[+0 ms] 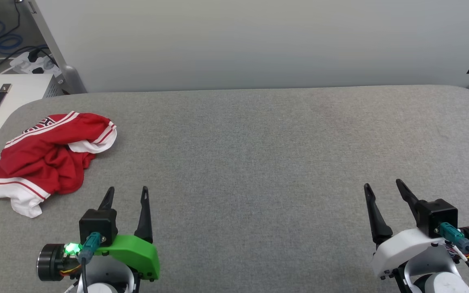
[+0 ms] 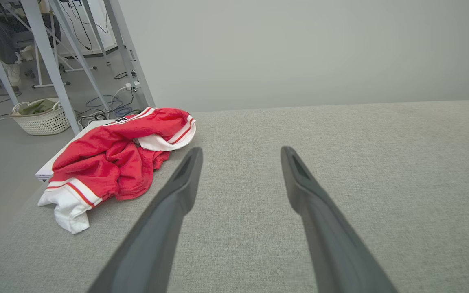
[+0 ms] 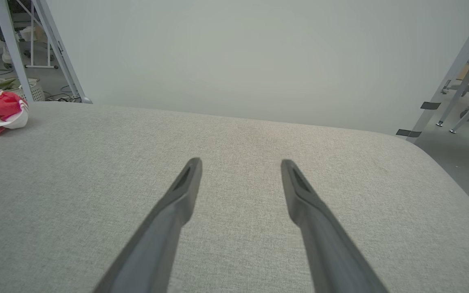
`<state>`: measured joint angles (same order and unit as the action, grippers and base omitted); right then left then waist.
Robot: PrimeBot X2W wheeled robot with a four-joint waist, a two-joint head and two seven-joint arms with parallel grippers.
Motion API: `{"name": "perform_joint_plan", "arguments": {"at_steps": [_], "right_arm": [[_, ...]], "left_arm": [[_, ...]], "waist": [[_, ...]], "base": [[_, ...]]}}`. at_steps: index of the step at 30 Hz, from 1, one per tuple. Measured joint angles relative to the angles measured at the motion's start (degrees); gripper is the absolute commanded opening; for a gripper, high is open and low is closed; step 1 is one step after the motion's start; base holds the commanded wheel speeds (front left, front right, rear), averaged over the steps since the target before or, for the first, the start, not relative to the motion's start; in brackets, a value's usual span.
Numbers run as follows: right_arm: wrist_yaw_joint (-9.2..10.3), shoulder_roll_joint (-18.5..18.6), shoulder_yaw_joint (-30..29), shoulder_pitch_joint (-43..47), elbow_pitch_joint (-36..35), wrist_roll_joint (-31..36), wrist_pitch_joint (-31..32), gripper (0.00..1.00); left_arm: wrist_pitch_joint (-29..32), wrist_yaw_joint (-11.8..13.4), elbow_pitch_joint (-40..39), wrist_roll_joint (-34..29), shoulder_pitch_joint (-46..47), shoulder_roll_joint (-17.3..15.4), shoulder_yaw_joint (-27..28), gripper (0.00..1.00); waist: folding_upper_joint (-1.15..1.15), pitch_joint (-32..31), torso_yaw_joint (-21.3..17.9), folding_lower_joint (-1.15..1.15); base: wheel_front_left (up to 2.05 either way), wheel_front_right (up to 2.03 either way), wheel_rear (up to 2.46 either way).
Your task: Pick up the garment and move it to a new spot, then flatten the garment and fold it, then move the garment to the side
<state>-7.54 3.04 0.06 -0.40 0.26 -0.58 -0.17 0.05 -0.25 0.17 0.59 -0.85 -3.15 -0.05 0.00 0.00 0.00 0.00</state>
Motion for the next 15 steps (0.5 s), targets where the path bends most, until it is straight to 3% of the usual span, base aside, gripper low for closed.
{"name": "perform_joint_plan", "arguments": {"at_steps": [15], "right_arm": [[0.0, 0.0, -0.5, 0.0, 0.5, -0.8, -1.3, 1.0]], "left_arm": [[-1.4, 0.0, 1.5, 0.9, 0.0, 0.0, -0.5, 1.0]], "waist": [[0.0, -0.1, 0.0, 0.0]], "base": [[0.0, 0.0, 0.0]]}}
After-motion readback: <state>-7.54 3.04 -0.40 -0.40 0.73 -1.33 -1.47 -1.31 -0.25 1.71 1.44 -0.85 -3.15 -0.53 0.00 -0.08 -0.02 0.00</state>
